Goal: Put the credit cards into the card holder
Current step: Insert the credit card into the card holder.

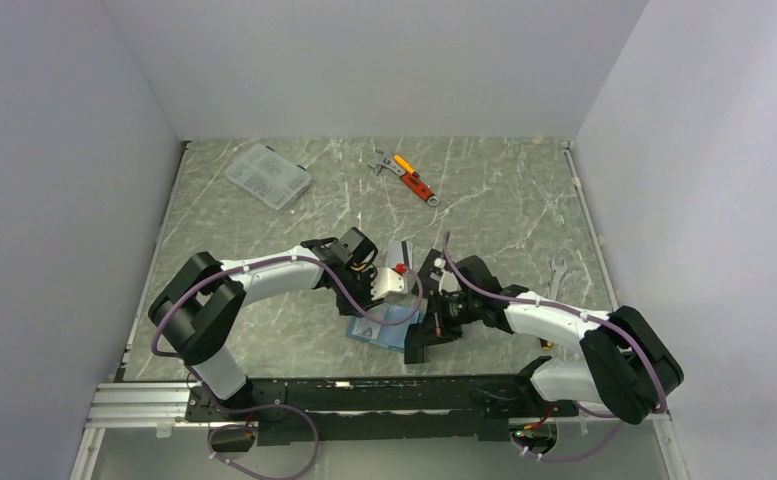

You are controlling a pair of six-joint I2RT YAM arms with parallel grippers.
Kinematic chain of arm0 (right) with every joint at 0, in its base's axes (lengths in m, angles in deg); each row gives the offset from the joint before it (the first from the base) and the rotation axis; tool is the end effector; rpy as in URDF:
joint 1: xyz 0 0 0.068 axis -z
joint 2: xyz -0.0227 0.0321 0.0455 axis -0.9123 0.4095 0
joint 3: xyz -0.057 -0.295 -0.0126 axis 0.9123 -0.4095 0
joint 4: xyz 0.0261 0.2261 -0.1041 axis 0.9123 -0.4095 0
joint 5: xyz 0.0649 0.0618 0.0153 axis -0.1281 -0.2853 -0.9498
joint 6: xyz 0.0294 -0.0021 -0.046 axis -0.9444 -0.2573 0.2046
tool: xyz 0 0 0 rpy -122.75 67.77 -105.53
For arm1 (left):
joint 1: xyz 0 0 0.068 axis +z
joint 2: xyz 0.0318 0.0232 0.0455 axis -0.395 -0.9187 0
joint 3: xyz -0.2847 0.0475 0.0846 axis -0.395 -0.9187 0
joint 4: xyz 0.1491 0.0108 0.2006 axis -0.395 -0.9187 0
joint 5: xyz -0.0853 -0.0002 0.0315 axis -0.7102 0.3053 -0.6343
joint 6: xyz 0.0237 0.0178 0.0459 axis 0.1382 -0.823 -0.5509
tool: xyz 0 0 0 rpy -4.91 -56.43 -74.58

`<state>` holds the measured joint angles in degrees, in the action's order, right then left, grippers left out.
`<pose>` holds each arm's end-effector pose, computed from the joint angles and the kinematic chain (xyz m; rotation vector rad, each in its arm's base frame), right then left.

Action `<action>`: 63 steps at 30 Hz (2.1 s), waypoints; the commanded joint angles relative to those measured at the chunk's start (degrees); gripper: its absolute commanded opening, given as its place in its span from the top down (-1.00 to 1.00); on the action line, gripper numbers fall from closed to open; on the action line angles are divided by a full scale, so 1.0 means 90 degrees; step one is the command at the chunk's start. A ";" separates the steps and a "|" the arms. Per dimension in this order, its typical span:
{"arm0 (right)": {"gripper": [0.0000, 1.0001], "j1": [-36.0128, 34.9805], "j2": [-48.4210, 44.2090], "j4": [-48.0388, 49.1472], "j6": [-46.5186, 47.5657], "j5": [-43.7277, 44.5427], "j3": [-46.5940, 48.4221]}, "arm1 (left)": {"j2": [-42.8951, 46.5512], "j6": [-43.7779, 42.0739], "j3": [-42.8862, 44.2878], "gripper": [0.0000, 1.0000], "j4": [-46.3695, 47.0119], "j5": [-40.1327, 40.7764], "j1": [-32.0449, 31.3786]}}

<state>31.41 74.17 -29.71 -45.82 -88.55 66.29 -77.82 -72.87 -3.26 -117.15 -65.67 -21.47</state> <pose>0.1404 0.1244 0.1739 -0.1505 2.8001 1.3142 0.2048 -0.2215 0.2044 1.8487 2.0419 -0.5525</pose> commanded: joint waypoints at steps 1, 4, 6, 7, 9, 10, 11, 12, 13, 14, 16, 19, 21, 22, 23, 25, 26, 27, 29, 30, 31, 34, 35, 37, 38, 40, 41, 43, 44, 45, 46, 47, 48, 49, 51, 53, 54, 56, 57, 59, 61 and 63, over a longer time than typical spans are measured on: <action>1.00 -0.0023 0.0128 0.0489 -0.0116 -0.0135 0.0462 | 0.0110 -0.0343 0.0112 0.45 -0.0342 -0.0095 -0.0026; 1.00 -0.0051 0.0350 0.0617 -0.0149 -0.0086 0.0652 | 0.0206 -0.0637 0.0114 0.41 -0.0552 -0.0234 0.0018; 1.00 -0.0057 0.0555 0.0664 -0.0144 -0.0064 0.0778 | 0.0253 -0.0825 0.0095 0.38 -0.0647 -0.0225 0.0077; 1.00 -0.0065 0.0653 0.0710 -0.0149 -0.0065 0.0823 | 0.0288 -0.0904 0.0079 0.37 -0.0696 -0.0244 0.0107; 1.00 -0.0075 0.0851 0.0833 -0.0184 -0.0060 0.0889 | 0.0394 -0.1073 0.0054 0.34 -0.0815 -0.0359 0.0190; 1.00 -0.0081 0.0934 0.0935 -0.0211 -0.0063 0.0925 | 0.0453 -0.1185 0.0040 0.35 -0.0881 -0.0439 0.0244; 1.00 -0.0082 0.1025 0.1083 -0.0245 -0.0060 0.0959 | 0.0520 -0.1284 0.0062 0.36 -0.0984 -0.0529 0.0291; 1.00 -0.0101 0.1116 0.1175 -0.0290 -0.0062 0.1001 | 0.0554 -0.1392 0.0092 0.38 -0.1108 -0.0643 0.0331; 1.00 -0.0101 0.1208 0.1295 -0.0341 -0.0075 0.1028 | 0.0575 -0.1484 0.0146 0.39 -0.1233 -0.0741 0.0384; 1.00 -0.0121 0.1304 0.1399 -0.0387 -0.0089 0.1072 | 0.0592 -0.1572 0.0188 0.39 -0.1350 -0.0810 0.0428; 1.00 -0.0149 0.1473 0.1547 -0.0443 -0.0103 0.1154 | 0.0649 -0.1678 0.0207 0.37 -0.1407 -0.0873 0.0506; 1.00 -0.0215 0.1667 0.1591 -0.0452 -0.0064 0.1264 | 0.0709 -0.1774 0.0179 0.35 -0.1430 -0.0898 0.0618; 1.00 -0.0245 0.1734 0.1608 -0.0460 -0.0004 0.1275 | 0.0806 -0.1839 0.0180 0.35 -0.1509 -0.1011 0.0701; 1.00 -0.0263 0.1766 0.1622 -0.0477 0.0029 0.1285 | 0.0856 -0.1883 0.0186 0.34 -0.1567 -0.1041 0.0710; 1.00 -0.0275 0.1803 0.1645 -0.0498 0.0053 0.1295 | 0.0909 -0.1937 0.0201 0.33 -0.1626 -0.1074 0.0728; 1.00 -0.0311 0.1906 0.1703 -0.0533 0.0068 0.1334 | 0.0888 -0.2078 0.0314 0.30 -0.1932 -0.1189 0.0737; 1.00 -0.0330 0.1948 0.1719 -0.0531 0.0064 0.1344 | 0.0849 -0.2189 0.0422 0.30 -0.2118 -0.1220 0.0732; 1.00 -0.0353 0.1981 0.1722 -0.0517 0.0075 0.1368 | 0.0820 -0.2265 0.0500 0.29 -0.2278 -0.1226 0.0724; 1.00 -0.0365 0.2066 0.1688 -0.0476 0.0136 0.1423 | 0.0866 -0.2403 0.0538 0.28 -0.2411 -0.1194 0.0729; 1.00 -0.0368 0.2121 0.1705 -0.0482 0.0147 0.1468 | 0.0914 -0.2412 0.0540 0.28 -0.2390 -0.1172 0.0728; 1.00 -0.0387 0.2204 0.1753 -0.0505 0.0164 0.1493 | 0.0970 -0.2414 0.0540 0.27 -0.2348 -0.1175 0.0728; 1.00 -0.0477 0.2441 0.1788 -0.0543 0.0214 0.1660 | 0.1102 -0.2432 0.0541 0.25 -0.2251 -0.1260 0.0731; 1.00 -0.0500 0.2489 0.1759 -0.0532 0.0248 0.1705 | 0.1113 -0.2461 0.0532 0.25 -0.2198 -0.1318 0.0722; 1.00 -0.0517 0.2538 0.1762 -0.0532 0.0262 0.1733 | 0.1061 -0.2548 0.0477 0.25 -0.2062 -0.1306 0.0638; 1.00 -0.0513 0.2559 0.1751 -0.0522 0.0275 0.1741 | 0.1013 -0.2590 0.0433 0.25 -0.1992 -0.1289 0.0566; 1.00 -0.0512 0.2584 0.1741 -0.0510 0.0268 0.1754 | 0.0893 -0.2608 0.0428 0.25 -0.1882 -0.1278 0.0393; 1.00 -0.0512 0.2603 0.1738 -0.0511 0.0240 0.1753 | 0.0818 -0.2633 0.0442 0.25 -0.1850 -0.1314 0.0317; 1.00 -0.0504 0.2636 0.1670 -0.0446 0.0135 0.1810 | 0.0700 -0.2757 0.0420 0.26 -0.1744 -0.1334 0.0197; 1.00 -0.0498 0.2615 0.1590 -0.0400 0.0116 0.1830 | 0.0648 -0.2781 0.0384 0.26 -0.1624 -0.1257 0.0150; 1.00 -0.0471 0.2580 0.1528 -0.0365 0.0087 0.1835 | 0.0569 -0.2802 0.0361 0.26 -0.1509 -0.1144 0.0129; 1.00 -0.0441 0.2530 0.1485 -0.0335 0.0046 0.1819 | 0.0492 -0.2778 0.0358 0.27 -0.1412 -0.0998 0.0122; 1.00 -0.0393 0.2455 0.1427 -0.0313 0.0020 0.1787 | 0.0417 -0.2731 0.0355 0.28 -0.1277 -0.0869 0.0126; 1.00 -0.0344 0.2361 0.1405 -0.0306 0.0008 0.1723 | 0.0369 -0.2658 0.0315 0.29 -0.1064 -0.0692 0.0131; 1.00 -0.0293 0.2273 0.1389 -0.0306 -0.0003 0.1659 | 0.0357 -0.2592 0.0220 0.31 -0.0812 -0.0524 0.0135; 1.00 -0.0205 0.2131 0.1448 -0.0443 0.0036 0.1498 | 0.0442 -0.2333 0.0022 0.33 0.0016 -0.0134 0.0145; 1.00 -0.0101 0.2123 0.1892 -0.0721 -0.0131 0.1246 | 0.0570 -0.2215 -0.0114 0.33 0.0317 -0.0245 0.0170; 1.00 -0.0090 0.2170 0.2127 -0.0822 -0.0225 0.1181 | 0.0555 -0.2205 -0.0099 0.33 0.0296 -0.0325 0.0174; 1.00 -0.0081 0.2295 0.2280 -0.0857 -0.0323 0.1174 | 0.0384 -0.2260 0.0005 0.32 0.0032 -0.0365 0.0155; 1.00 -0.0082 0.2314 0.2359 -0.0877 -0.0351 0.1162 | 0.0301 -0.2288 0.0069 0.32 -0.0095 -0.0356 0.0147; 1.00 -0.0074 0.2268 0.2337 -0.0828 -0.0347 0.1173 | 0.0207 -0.2395 0.0099 0.32 -0.0349 -0.0322 0.0164; 1.00 -0.0058 0.2216 0.2302 -0.0777 -0.0332 0.1180 | 0.0234 -0.2374 0.0114 0.33 -0.0555 -0.0425 0.0165; 1.00 -0.0045 0.2187 0.2168 -0.0707 -0.0270 0.1204 | 0.0337 -0.2307 0.0084 0.33 -0.0561 -0.0560 0.0164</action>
<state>30.71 95.13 -12.29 -52.66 -90.19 76.78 -75.59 -93.57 -3.77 -120.14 -68.62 -20.05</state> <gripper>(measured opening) 0.009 0.337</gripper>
